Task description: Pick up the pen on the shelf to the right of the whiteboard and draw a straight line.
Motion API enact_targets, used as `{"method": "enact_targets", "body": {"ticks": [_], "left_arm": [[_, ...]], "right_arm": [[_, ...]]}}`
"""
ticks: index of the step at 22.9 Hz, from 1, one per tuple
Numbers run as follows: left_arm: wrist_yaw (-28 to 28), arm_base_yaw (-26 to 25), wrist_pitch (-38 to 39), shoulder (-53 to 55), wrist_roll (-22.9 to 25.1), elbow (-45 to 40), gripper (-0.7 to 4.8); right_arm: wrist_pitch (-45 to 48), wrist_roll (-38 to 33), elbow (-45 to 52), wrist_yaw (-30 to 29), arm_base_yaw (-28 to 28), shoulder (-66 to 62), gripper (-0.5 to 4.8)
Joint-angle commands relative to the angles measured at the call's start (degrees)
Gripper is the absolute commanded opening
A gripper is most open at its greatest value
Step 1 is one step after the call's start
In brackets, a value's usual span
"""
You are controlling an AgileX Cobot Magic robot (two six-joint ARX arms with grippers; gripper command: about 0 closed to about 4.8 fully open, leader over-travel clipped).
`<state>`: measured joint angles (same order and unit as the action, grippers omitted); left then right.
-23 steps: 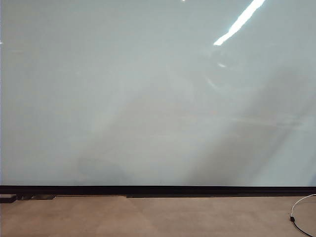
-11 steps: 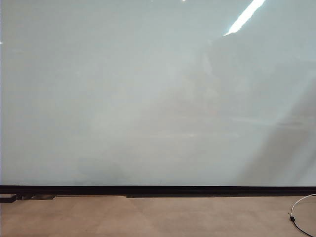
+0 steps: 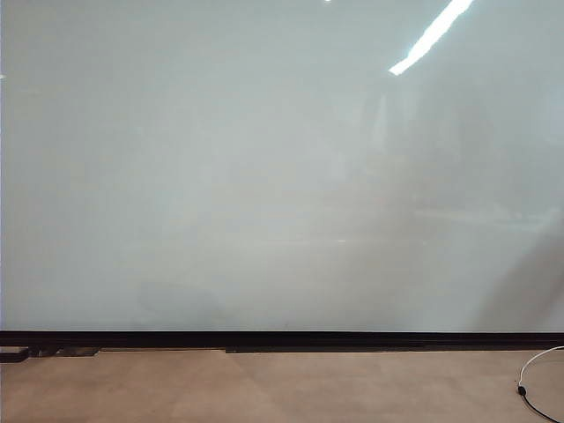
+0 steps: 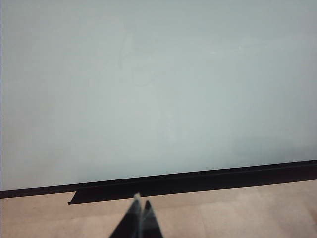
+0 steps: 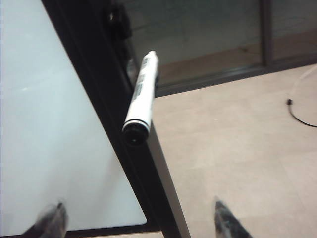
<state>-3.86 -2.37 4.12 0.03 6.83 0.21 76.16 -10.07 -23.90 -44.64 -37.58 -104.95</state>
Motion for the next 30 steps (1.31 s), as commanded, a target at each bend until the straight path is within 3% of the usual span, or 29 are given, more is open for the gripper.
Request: {"method": "enact_targets", "body": {"ticks": [1,3,6,7,14,22,30], "left_arm": [[0.02,0.02,-0.33,-0.02,0.04,0.20,-0.05],[-0.02,0.02,-0.31,-0.02,0.04,0.20,-0.05],[0.00,0.02,-0.31,-0.02,0.04,0.20,-0.05],[0.00,0.02,-0.31,-0.02,0.04,0.20,-0.05],[-0.02,0.02,-0.31,-0.02,0.04,0.20,-0.05],[0.00,0.02,-0.31,-0.02,0.04,0.20,-0.05],[0.00,0.02,-0.31,-0.02,0.04,0.20,-0.05]], "right_arm": [[2.49,1.70,-2.95,0.20,1.92,-4.37,3.79],[2.45,4.44,-4.98,1.29,3.58,-7.06,3.78],[2.10,13.84,-8.37,9.70,8.70,-10.93,3.79],[2.12,14.88,-9.01,10.05,9.25,-11.56,3.79],[3.87,14.80,-11.47,9.86,9.66,-13.16,3.79],[4.72,14.19,-11.47,4.57,5.88,-13.09,3.77],[4.87,14.23,-12.04,2.40,5.97,-12.83,3.77]]}}
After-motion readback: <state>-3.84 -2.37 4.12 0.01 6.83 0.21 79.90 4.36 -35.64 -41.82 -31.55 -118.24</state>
